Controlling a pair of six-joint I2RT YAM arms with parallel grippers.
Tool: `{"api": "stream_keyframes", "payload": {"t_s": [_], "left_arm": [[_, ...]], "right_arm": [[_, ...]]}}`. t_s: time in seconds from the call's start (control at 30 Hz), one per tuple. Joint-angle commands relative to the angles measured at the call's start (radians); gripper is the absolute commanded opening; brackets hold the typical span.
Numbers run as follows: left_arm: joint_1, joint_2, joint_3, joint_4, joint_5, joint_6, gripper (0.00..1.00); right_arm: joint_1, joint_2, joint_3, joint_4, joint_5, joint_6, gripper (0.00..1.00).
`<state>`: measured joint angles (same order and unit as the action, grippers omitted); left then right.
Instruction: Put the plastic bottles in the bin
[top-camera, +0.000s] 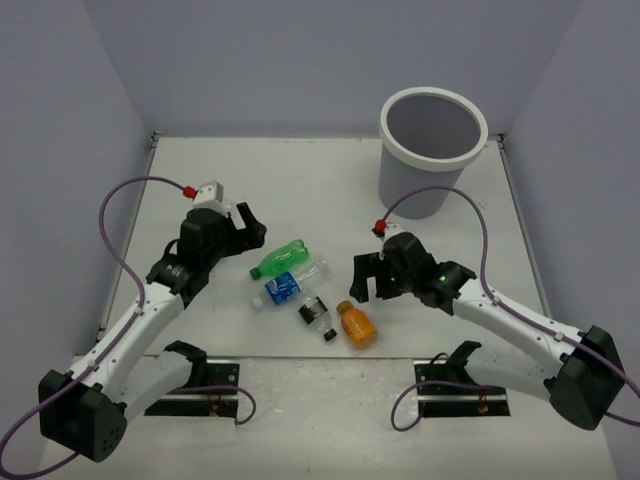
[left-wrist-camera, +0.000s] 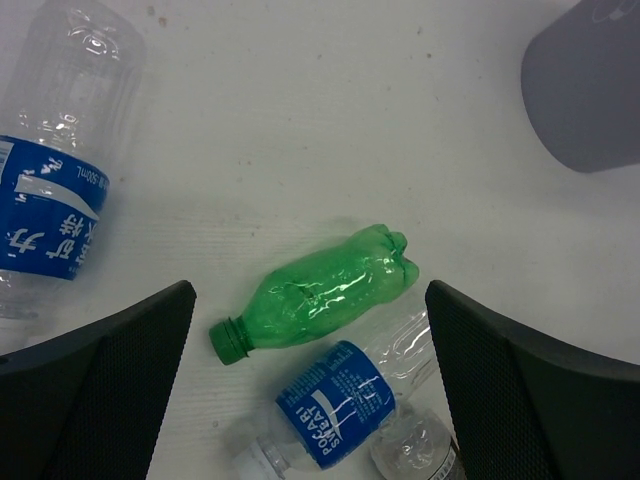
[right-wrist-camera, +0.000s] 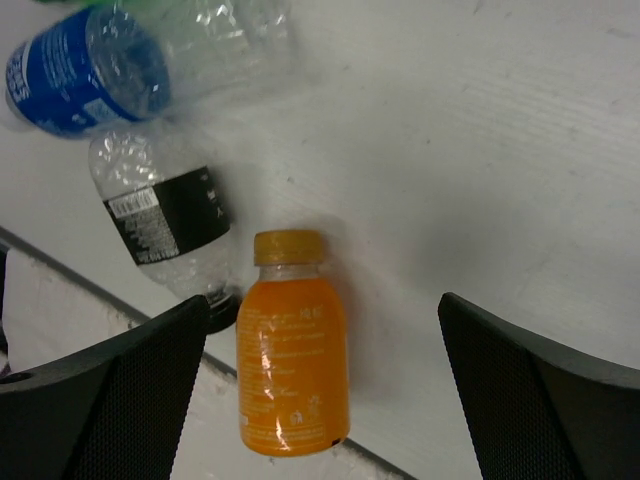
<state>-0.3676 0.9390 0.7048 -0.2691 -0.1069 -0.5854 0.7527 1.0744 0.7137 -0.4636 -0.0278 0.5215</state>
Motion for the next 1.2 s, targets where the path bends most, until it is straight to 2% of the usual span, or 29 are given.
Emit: {"api": "stream_keyframes", "payload": {"t_s": [0.0,0.1,0.23,0.33,0.4,0.47,0.53,0.77,0.9,1.07,1.17], "left_arm": [[-0.007,-0.003,0.006,0.053,0.04,0.031,1.0],[-0.007,-0.008,0.004,0.062,0.051,0.038,1.0],[-0.006,-0.023,0.001,0.043,0.001,0.039,1.0],[-0.005,-0.029,0.005,0.022,-0.028,0.033,1.0],[-0.005,-0.031,0.005,0.018,-0.042,0.03,1.0],[-0.005,-0.031,0.008,0.01,-0.051,0.029,1.0],[-0.005,-0.031,0.011,0.004,-0.057,0.029,1.0],[-0.005,-0.02,0.019,-0.001,-0.06,0.039,1.0],[-0.005,0.003,0.021,0.036,-0.04,0.045,1.0],[-0.004,0.062,0.058,0.0,-0.082,0.056,1.0],[0.006,0.067,0.074,-0.014,-0.147,0.069,1.0]], "right_arm": [[0.086,0.025,-0.058,0.043,-0.084,0.05,0.99],[0.124,0.058,-0.075,0.066,-0.092,0.054,0.99],[0.172,0.145,-0.078,0.06,-0.031,0.092,0.98],[0.183,0.195,-0.068,0.03,0.025,0.126,0.92],[0.185,0.217,-0.041,-0.008,0.058,0.132,0.8],[0.185,0.223,-0.033,-0.013,0.073,0.138,0.4],[0.185,0.202,-0.031,-0.015,0.099,0.145,0.3],[0.182,0.064,0.041,-0.085,0.297,0.135,0.18],[0.109,0.029,0.192,-0.083,0.439,0.048,0.17],[-0.093,0.056,0.449,-0.028,0.38,-0.129,0.1],[-0.168,0.106,0.606,-0.025,0.385,-0.196,0.13]]}}
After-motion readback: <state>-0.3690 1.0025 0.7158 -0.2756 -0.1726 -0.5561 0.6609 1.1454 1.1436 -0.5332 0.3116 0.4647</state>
